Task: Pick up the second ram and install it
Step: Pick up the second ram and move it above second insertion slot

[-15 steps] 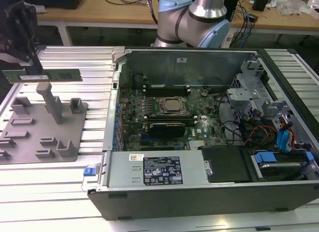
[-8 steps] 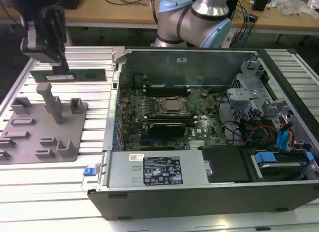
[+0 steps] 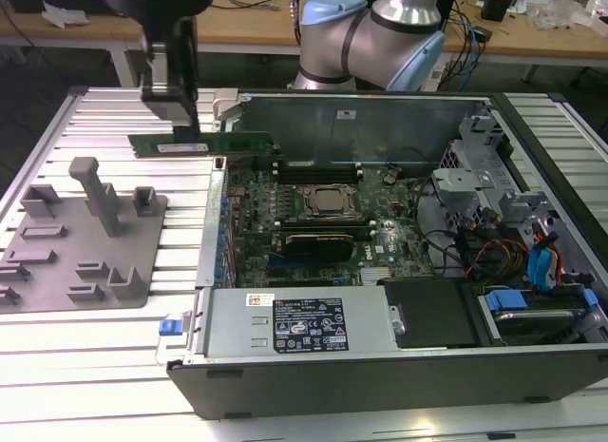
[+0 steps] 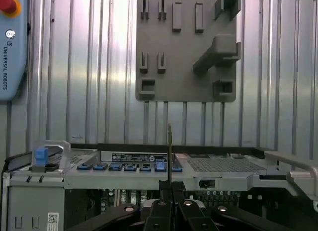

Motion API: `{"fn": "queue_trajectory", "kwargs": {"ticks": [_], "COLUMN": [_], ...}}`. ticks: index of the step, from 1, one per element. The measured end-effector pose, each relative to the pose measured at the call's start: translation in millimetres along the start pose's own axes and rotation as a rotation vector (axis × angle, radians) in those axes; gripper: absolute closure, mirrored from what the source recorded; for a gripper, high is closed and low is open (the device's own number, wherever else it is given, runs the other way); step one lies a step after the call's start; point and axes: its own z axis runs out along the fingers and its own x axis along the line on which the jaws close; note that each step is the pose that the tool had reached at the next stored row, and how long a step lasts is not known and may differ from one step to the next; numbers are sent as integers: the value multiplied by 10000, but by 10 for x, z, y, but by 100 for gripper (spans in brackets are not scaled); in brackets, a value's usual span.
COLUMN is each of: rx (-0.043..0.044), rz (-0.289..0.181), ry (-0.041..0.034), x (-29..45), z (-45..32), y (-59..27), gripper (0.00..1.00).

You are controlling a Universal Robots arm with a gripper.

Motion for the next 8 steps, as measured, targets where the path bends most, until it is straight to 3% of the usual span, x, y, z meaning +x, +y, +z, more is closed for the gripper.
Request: {"fn": "queue_trajectory", "kwargs": {"ticks": [2, 4, 5, 8], "rx": [-28, -173, -223, -260], "rz": [0, 1, 3, -4], "ry": [1, -4, -6, -7], "x": [3, 3, -9, -36], "z": [1, 19, 32, 48], "y": [-95, -400, -495, -618], "gripper": [91, 91, 91, 91]}}
